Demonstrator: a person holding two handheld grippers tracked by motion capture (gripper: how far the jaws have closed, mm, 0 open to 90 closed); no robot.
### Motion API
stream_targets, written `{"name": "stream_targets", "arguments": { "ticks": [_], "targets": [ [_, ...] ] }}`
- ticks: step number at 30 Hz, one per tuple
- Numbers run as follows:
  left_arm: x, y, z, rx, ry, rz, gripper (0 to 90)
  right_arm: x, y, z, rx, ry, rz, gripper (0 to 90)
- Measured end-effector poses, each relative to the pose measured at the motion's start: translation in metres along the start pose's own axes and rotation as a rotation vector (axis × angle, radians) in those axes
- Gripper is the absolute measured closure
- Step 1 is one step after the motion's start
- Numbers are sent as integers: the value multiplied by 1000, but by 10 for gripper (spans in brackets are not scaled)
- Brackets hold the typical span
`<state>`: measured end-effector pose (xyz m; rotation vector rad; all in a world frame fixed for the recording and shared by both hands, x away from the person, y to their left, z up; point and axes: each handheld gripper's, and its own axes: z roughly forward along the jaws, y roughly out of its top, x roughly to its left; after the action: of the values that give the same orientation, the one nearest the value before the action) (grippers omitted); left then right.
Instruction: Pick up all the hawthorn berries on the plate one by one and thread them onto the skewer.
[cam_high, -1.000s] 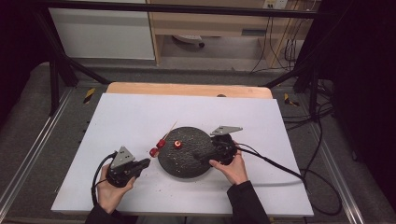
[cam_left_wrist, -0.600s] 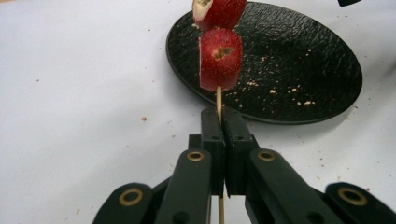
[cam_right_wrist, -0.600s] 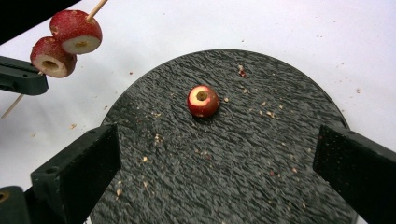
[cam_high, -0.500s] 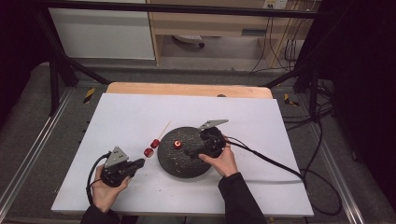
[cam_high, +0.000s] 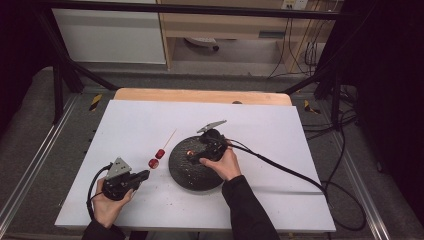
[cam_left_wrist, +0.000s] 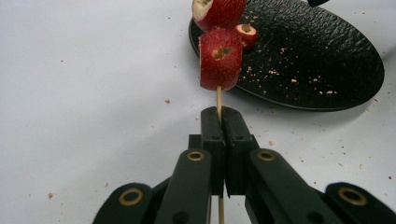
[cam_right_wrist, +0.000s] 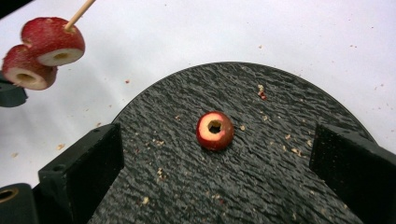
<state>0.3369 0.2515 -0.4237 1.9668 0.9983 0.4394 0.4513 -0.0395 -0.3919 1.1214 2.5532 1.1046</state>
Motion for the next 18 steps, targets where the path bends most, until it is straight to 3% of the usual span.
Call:
{"name": "stream_targets", "arguments": {
  "ticks": [7, 18],
  "targets": [
    [0, -2, 1, 7, 0, 0, 885, 3, 9, 12, 46, -15, -11, 78],
    [2, -4, 2, 11, -4, -2, 885, -3, 14, 32, 96, -23, -2, 295]
  ]
}}
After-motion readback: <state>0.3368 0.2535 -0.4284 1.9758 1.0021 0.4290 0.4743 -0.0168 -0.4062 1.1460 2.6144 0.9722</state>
